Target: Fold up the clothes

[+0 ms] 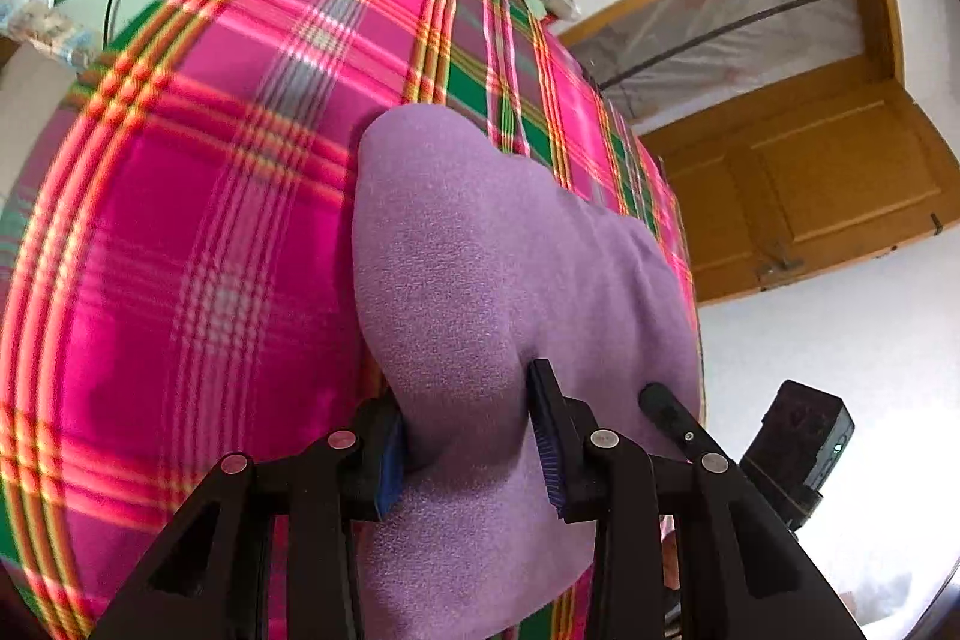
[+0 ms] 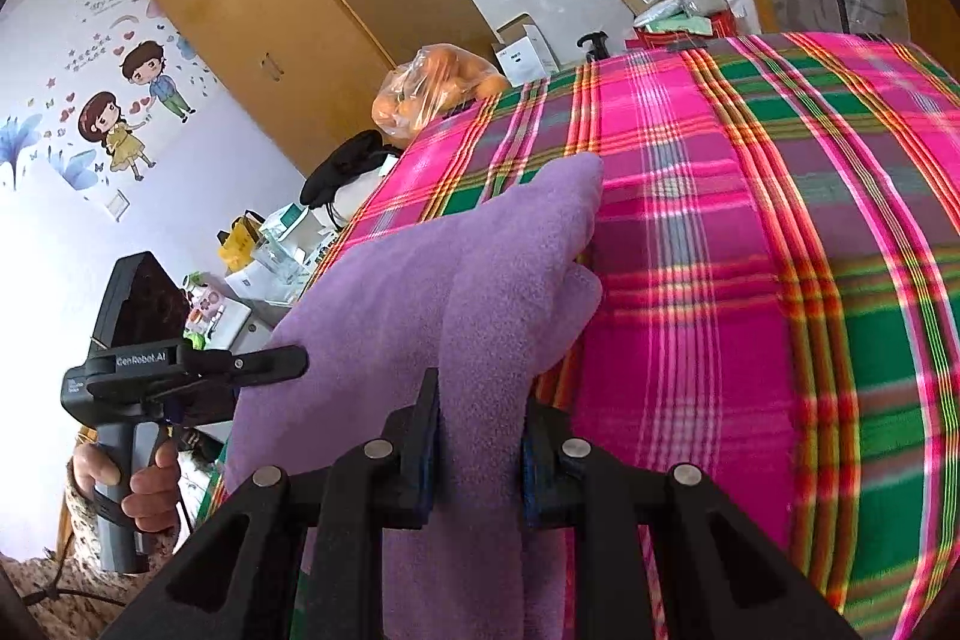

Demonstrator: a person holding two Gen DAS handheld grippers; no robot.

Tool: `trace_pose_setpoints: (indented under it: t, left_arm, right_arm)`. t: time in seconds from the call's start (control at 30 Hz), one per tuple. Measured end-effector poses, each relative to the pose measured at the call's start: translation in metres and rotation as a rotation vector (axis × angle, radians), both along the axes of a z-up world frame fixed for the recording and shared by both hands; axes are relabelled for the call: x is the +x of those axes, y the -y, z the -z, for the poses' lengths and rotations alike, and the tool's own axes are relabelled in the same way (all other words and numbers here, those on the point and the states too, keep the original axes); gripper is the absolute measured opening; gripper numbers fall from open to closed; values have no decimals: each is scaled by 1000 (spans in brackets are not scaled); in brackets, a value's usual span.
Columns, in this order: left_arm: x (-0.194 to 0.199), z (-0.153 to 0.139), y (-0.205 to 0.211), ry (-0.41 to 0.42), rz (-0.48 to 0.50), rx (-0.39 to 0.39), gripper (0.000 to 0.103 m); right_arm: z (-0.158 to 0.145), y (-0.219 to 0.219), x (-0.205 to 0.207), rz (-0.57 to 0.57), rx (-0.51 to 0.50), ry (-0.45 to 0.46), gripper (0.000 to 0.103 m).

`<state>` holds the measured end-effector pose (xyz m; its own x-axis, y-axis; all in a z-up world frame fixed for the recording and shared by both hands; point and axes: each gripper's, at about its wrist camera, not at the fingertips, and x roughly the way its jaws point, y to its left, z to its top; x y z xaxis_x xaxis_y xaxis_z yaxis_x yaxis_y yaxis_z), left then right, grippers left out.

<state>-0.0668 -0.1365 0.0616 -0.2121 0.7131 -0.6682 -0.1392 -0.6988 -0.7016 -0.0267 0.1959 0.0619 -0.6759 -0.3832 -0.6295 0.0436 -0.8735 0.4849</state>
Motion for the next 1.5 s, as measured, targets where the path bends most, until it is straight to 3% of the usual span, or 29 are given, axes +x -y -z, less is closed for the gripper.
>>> trace_pose_setpoints:
  t: [0.33, 0.57, 0.97, 1.5]
  left_arm:
    - [-21, 6, -8, -12, -13, -4, 39]
    - [-21, 15, -8, 15, -16, -1, 50]
    - [-1, 16, -11, 18, -47, -9, 51]
    - [20, 15, -19, -13, -67, -63, 51]
  right_arm:
    - [17, -2, -12, 17, 23, 20, 24]
    - [26, -4, -4, 52, 32, 27, 34]
    - [22, 7, 36, 84, 139, 10, 37]
    - [26, 17, 86, 135, 154, 41, 37]
